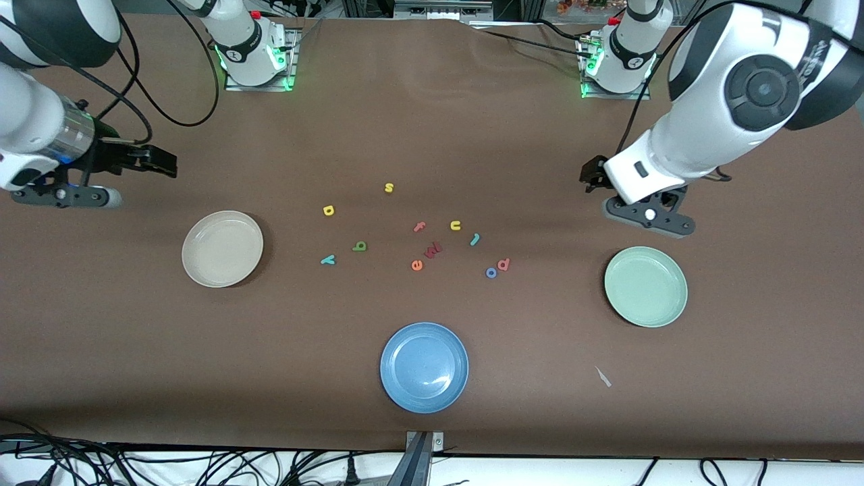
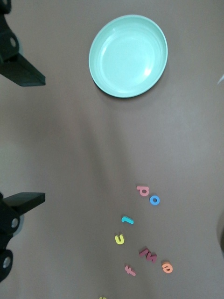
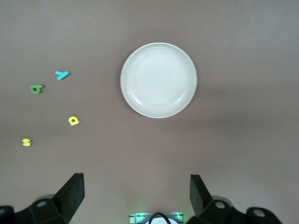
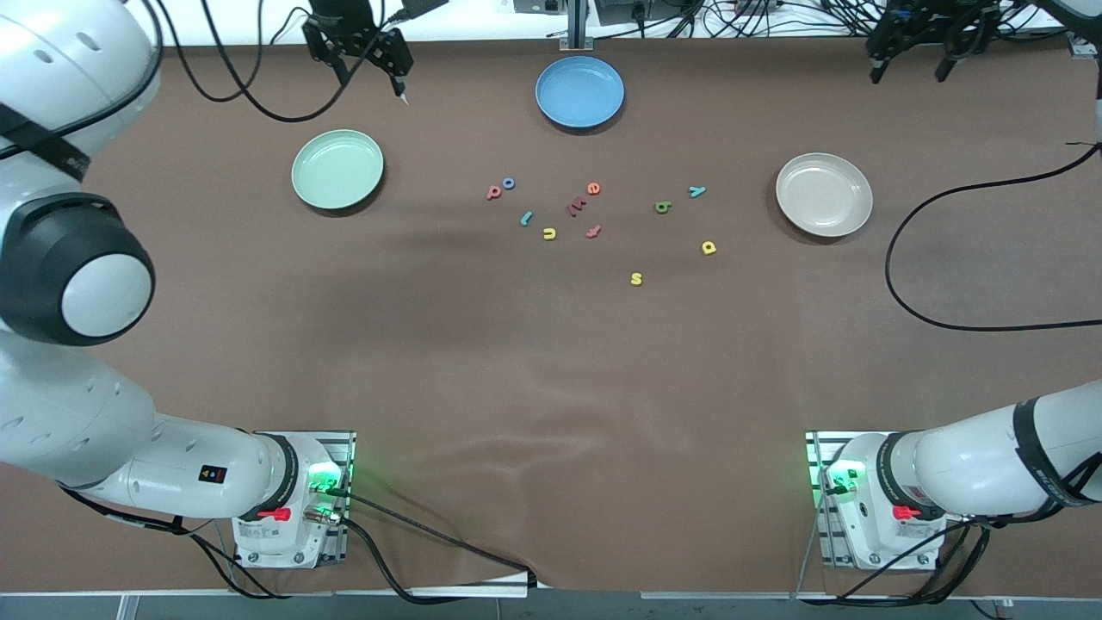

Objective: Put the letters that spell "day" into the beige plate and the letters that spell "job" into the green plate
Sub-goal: 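Move the left gripper and the right gripper toward the scattered letters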

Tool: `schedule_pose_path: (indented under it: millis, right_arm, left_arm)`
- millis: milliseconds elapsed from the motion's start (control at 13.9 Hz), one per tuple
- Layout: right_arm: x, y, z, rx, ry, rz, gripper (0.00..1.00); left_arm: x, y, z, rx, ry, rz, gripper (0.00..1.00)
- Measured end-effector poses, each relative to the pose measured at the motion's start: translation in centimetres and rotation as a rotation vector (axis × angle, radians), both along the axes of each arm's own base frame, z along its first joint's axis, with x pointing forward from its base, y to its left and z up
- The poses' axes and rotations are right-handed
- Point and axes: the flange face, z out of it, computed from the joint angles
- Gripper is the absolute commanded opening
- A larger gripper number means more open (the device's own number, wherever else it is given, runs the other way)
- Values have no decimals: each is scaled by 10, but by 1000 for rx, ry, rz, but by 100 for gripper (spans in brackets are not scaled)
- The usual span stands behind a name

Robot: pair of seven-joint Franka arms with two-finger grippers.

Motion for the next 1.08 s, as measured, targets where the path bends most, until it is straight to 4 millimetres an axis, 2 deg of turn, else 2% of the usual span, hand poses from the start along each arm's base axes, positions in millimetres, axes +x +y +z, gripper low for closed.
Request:
schedule_pose_path:
  millis: [360, 576, 793, 937, 1081]
  right_arm:
    - [22, 51, -51, 2, -3, -64, 100]
    - [25, 99, -77, -16, -19, -91, 100]
    - [27, 147, -118, -28, -29, -83, 100]
    - [25, 183, -149, -38, -51, -116, 100]
    - [19, 212, -175, -35, -84, -136, 100]
  left_arm:
    - [22, -31, -39, -32, -20, -29, 100]
    - [28, -46, -56, -46, -35, -42, 100]
    - [31, -62, -77, -54, -37, -59, 100]
    - [29, -88, -108, -57, -30, -63, 100]
    - [24, -111, -151, -47, 3, -54, 100]
